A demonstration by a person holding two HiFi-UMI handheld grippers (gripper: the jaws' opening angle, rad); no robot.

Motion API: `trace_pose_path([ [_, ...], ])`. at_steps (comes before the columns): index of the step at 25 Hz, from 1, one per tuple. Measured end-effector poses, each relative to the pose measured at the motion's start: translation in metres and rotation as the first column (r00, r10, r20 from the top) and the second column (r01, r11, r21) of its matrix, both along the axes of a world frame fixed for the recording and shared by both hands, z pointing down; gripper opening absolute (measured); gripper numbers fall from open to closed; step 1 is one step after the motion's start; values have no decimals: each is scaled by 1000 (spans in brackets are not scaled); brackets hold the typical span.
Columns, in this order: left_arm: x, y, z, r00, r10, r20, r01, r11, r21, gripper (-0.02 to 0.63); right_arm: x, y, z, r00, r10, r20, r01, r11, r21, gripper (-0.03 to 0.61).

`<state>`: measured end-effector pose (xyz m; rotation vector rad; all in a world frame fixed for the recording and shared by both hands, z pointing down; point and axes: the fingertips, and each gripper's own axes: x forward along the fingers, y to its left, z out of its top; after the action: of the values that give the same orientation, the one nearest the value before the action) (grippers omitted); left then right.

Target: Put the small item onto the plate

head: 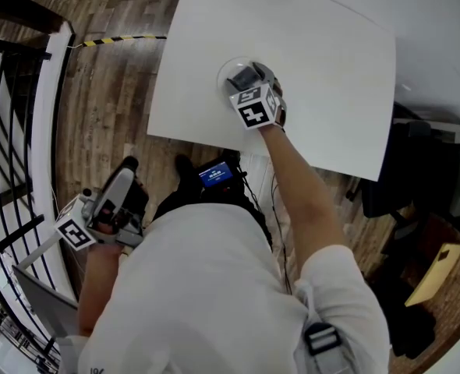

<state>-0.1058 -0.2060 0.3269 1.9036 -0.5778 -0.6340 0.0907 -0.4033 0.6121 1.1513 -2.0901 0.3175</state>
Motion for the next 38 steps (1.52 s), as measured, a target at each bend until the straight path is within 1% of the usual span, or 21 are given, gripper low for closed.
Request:
trace_pose_path([
  [10,0,-1,-8,1000,-2,-13,2,1000,18,112,2,0,-2,1000,7,5,-7,1000,-31,325],
  [15,-2,0,-6,1000,-2,-18,2,1000,18,112,5,1,-14,1000,25,18,-25,1000,-8,325],
  [19,1,0,-9,999,9,-31,-8,1000,18,112,11,3,-30,997,65,52,-66,998,12,325],
  [24,2,1,-11,998,28,-49,-26,999,30,112,23,15,-49,985,146,95,-148,989,17,325],
  [28,0,-5,-14,997,45,-63,-42,998,41,112,25,25,-69,970,187,158,-191,982,9,325],
  [31,-1,-8,-15,996,58,-73,-54,997,51,112,23,35,-88,958,191,215,-198,980,11,324],
  [32,-1,-8,-15,995,62,-76,-58,997,54,112,22,40,-95,955,185,231,-193,981,13,316],
  [33,-1,-7,-16,995,66,-78,-61,997,57,112,21,46,-102,954,176,242,-186,982,18,270],
  [35,1,-2,-16,994,72,-82,-67,996,62,112,21,60,-116,953,158,257,-171,985,29,230],
  [38,3,3,-17,993,80,-90,-74,995,71,112,20,81,-139,950,144,276,-163,985,49,122],
])
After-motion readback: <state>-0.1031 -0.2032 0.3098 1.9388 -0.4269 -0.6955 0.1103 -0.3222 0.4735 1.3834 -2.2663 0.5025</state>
